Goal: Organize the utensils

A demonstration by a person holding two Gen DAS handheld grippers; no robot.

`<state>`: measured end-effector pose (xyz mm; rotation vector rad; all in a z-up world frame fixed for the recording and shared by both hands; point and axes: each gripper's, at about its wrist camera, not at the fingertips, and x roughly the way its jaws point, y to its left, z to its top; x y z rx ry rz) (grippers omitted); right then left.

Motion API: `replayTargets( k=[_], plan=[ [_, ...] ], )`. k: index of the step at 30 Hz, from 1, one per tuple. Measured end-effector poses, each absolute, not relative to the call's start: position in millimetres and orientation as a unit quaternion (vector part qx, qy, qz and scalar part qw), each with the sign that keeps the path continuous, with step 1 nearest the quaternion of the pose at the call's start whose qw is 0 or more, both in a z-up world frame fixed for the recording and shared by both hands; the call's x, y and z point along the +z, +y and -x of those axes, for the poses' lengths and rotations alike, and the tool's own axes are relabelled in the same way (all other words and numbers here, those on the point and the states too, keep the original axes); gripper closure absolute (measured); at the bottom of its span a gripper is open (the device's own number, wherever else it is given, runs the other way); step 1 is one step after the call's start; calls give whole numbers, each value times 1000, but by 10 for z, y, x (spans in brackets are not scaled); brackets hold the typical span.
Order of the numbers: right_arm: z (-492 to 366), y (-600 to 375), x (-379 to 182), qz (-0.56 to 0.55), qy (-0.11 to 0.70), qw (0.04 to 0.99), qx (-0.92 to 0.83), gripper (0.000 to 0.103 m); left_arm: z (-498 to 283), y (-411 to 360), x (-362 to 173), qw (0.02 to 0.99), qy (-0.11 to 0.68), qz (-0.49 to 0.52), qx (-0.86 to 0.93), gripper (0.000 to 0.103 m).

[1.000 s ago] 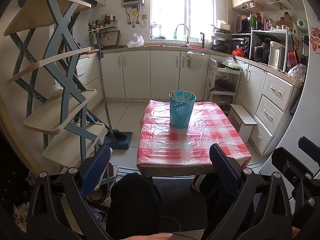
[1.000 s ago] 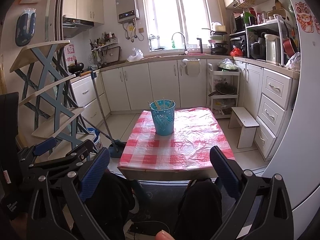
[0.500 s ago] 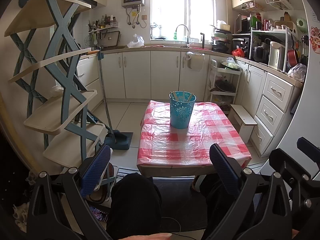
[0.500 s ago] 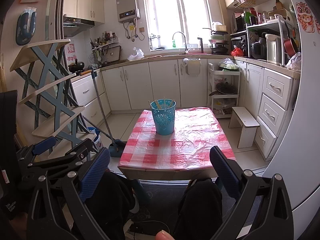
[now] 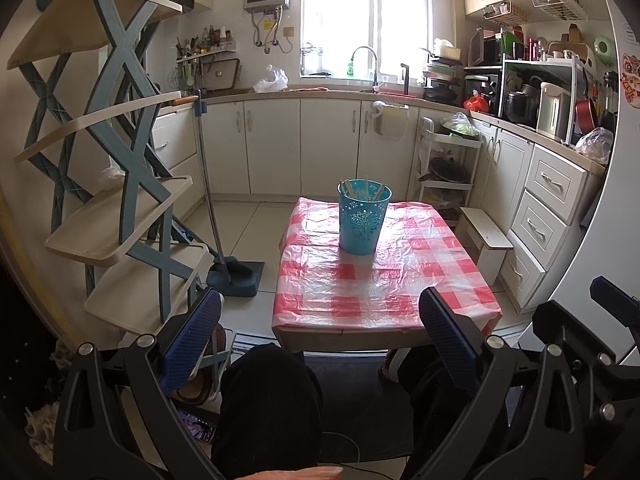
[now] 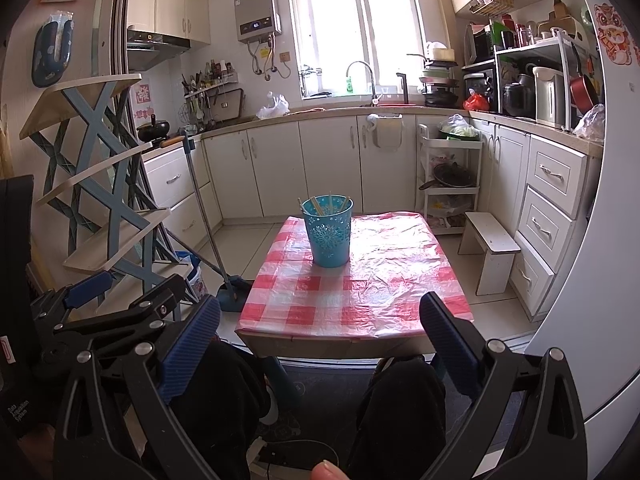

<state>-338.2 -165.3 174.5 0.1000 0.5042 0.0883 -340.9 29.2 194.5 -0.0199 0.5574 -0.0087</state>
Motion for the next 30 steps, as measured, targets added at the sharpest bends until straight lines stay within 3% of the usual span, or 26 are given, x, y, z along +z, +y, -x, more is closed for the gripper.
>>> replayTargets(
  k=[17, 30],
  plan=[
    [3298, -1696, 1645, -52, 255, 964, 50, 7, 3301, 363, 1817, 959, 282, 35, -15, 8],
    [3176, -1814, 1565, -65, 253, 965, 32, 7, 3176, 332, 1734, 959, 281, -1, 22, 8]
  ],
)
